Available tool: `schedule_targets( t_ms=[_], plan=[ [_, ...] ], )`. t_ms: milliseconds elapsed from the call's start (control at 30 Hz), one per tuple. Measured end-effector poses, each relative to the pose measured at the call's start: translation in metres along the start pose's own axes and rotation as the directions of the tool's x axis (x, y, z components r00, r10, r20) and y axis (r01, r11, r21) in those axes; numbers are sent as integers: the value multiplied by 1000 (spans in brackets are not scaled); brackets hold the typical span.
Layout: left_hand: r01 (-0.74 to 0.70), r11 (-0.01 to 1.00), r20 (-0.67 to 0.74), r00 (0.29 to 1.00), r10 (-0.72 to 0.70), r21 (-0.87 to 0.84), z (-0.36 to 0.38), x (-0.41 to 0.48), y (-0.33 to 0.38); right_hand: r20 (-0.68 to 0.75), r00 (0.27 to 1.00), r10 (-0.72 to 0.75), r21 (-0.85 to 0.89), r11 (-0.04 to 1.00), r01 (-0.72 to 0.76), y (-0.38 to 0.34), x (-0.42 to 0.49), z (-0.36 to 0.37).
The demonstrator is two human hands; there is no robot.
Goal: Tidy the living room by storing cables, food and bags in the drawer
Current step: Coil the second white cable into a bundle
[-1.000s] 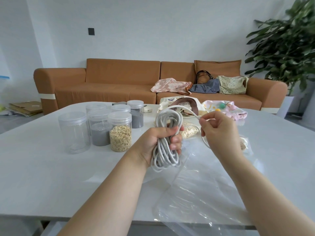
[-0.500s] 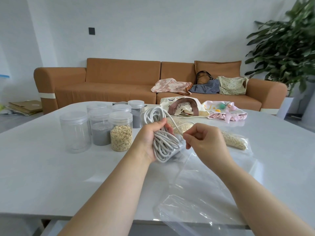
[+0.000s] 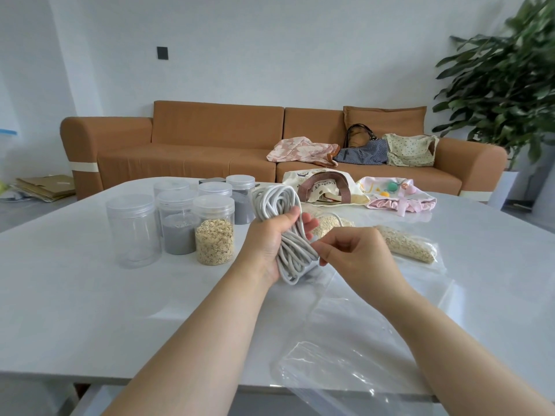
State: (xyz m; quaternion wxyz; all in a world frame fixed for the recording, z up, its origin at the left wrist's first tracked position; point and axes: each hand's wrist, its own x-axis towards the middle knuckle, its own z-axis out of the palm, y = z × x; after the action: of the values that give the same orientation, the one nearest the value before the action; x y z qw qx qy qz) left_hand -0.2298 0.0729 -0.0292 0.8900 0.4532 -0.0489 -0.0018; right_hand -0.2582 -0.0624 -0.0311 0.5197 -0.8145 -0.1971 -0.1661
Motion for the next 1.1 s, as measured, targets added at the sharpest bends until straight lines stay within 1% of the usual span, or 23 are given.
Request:
schedule_targets(
  t_ms=[100, 167, 333, 500, 600, 667, 767, 833, 967, 1033, 1100],
  plan=[
    [-10, 1000, -8, 1000, 10, -13, -1, 1, 0, 9, 1000, -18, -22, 1000, 18, -1, -1, 0],
    [-19, 1000, 0, 1000, 19, 3, -2, 3, 0, 18, 1000, -15, 1, 1000, 15, -2, -2, 1],
    [-91, 996, -2, 996, 91, 20, -4, 5, -2, -8, 999, 49, 39, 998, -49, 0, 2, 1],
    [-61, 996, -39, 997, 63, 68, -5, 6, -6, 13, 995, 99, -32, 995, -99, 7, 6, 2],
    [-36, 999, -50, 998, 37, 25, -3, 6, -7, 30, 993, 115, -42, 993, -114, 10, 7, 1],
    [-31, 1000, -29, 999, 31, 5, -2, 4, -7, 54, 989, 137, -56, 989, -134, 13, 8, 0],
    [-39, 998, 11, 999, 38, 51, 0, 2, -8, 112, 978, 175, -64, 984, -169, 15, 10, -1],
    [-51, 998, 16, 999, 51, 41, 1, 0, -7, 147, 978, 149, -95, 986, -136, 14, 9, -1],
    [-49, 997, -35, 998, 47, -61, 2, 1, -5, 181, 982, 61, -222, 975, -20, 9, 5, 3],
    [-63, 996, -69, 996, 58, -70, 2, 3, -5, 179, 982, 64, -295, 955, -8, 9, 4, 7],
    [-73, 995, -97, 993, 67, -68, 1, 3, -4, 166, 983, 73, -333, 943, -14, 11, 3, 10]
  ],
)
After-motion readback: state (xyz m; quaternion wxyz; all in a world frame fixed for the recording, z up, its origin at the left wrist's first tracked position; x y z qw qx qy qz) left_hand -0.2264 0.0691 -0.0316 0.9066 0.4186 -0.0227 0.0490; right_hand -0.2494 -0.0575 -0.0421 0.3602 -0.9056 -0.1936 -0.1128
